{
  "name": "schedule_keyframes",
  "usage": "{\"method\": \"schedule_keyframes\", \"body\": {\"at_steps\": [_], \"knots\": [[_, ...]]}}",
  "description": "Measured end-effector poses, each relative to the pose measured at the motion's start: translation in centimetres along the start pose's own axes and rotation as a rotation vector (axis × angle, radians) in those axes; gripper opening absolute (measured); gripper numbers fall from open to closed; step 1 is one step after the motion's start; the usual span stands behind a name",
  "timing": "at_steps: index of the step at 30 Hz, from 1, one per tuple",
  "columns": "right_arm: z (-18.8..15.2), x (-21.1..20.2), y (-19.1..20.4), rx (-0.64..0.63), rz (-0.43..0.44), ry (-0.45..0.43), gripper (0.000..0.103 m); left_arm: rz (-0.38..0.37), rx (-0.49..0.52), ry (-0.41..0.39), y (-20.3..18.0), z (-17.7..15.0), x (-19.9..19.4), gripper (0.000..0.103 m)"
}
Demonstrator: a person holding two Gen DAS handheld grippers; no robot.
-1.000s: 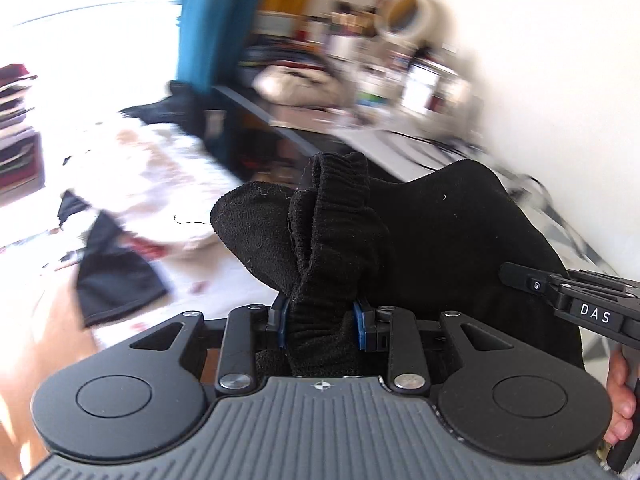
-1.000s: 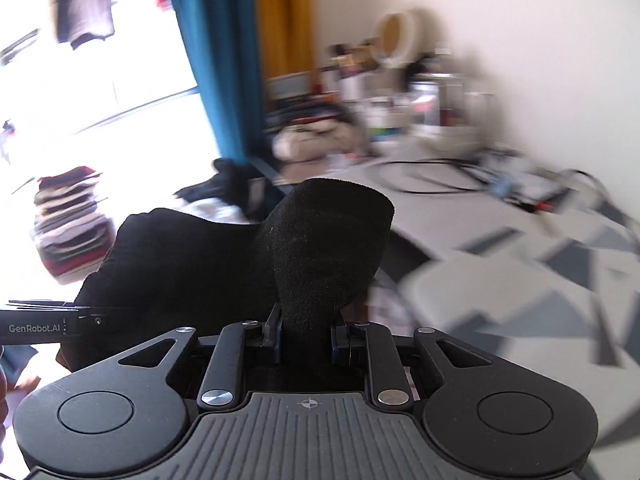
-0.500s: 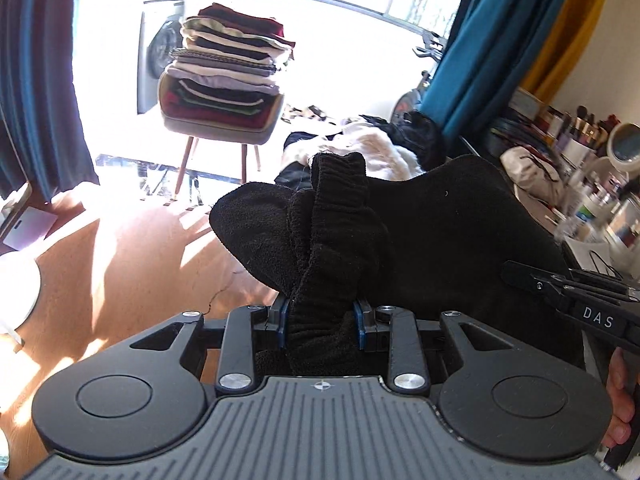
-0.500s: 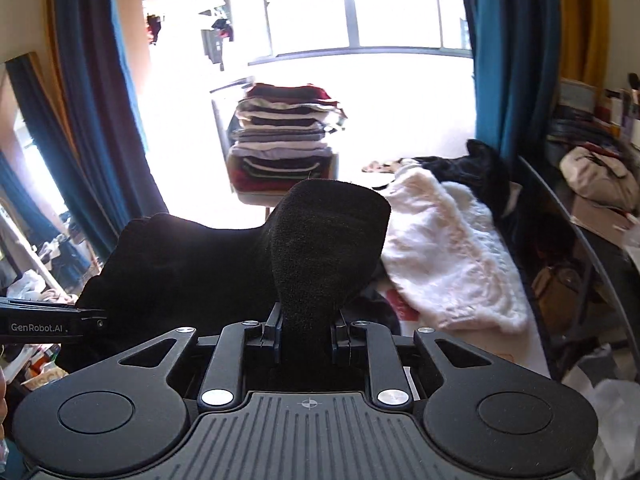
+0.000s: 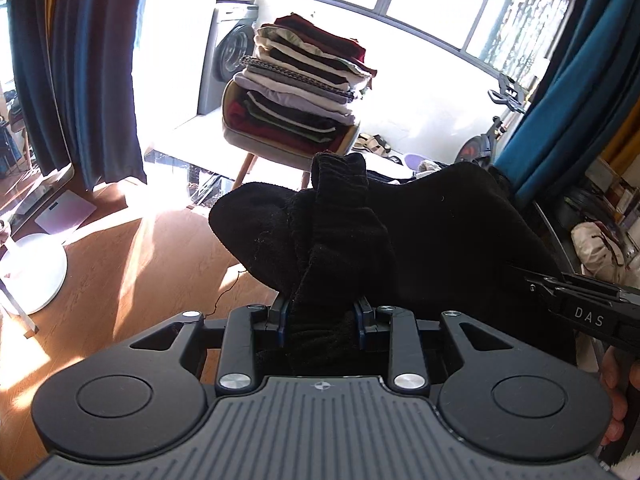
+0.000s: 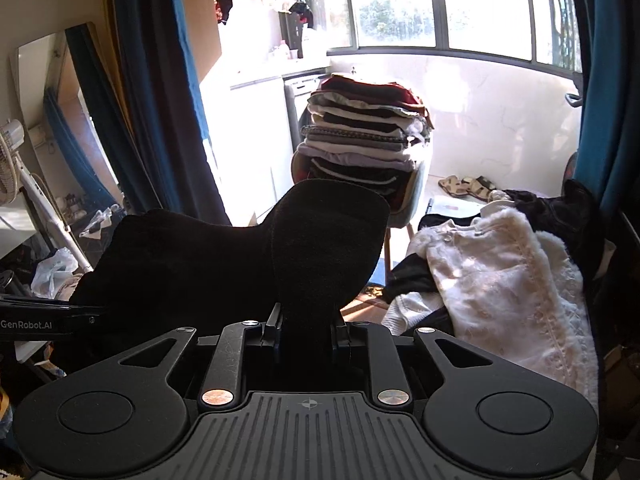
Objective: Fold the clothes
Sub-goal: 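Lift the folded black sweatpants with both grippers and carry them toward the clothes stack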
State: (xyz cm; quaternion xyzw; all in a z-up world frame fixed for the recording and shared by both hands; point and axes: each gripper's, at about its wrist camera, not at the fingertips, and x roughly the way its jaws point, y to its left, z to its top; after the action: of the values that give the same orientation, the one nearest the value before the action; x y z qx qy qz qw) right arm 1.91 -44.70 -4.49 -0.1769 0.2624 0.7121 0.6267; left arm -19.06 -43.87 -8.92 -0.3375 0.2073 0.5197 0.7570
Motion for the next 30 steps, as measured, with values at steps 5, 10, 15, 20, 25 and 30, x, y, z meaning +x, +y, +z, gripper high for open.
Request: {"method": "schedule_keyframes", "body": {"at_steps": [5,10,15,20,25,30], "knots": [[3.6,7.5,2.5,-0.025,-0.019,0.027,0.018,-0.022,0.041,0.035,5.2,6.3,4.5,0.03],[8.3,15.8,5.8,0.063,-0.066,0.066,0.018,-0.052,0.092,0.074,10.8,13.3,8.9,0.03],[12.6,21.8,8.8,0.142,-0.138,0.067,0.018,-0.1,0.183,0.118,13.9,19.4,12.8,0.03],[14.7,25.8,9.6,0.195,-0.219,0.064,0.018,-0.149,0.225,0.164,15.2,22.2,16.9,0.03],[15.3,29.9,8.7,0.245,-0.254,0.093,0.018,-0.165,0.241,0.221,16.4,24.4,20.9,0.03],[16.3,34.4,6.9,0.296,-0.252,0.109,0.018,-0.15,0.279,0.23,16.1,28.1,25.0,0.03]]}}
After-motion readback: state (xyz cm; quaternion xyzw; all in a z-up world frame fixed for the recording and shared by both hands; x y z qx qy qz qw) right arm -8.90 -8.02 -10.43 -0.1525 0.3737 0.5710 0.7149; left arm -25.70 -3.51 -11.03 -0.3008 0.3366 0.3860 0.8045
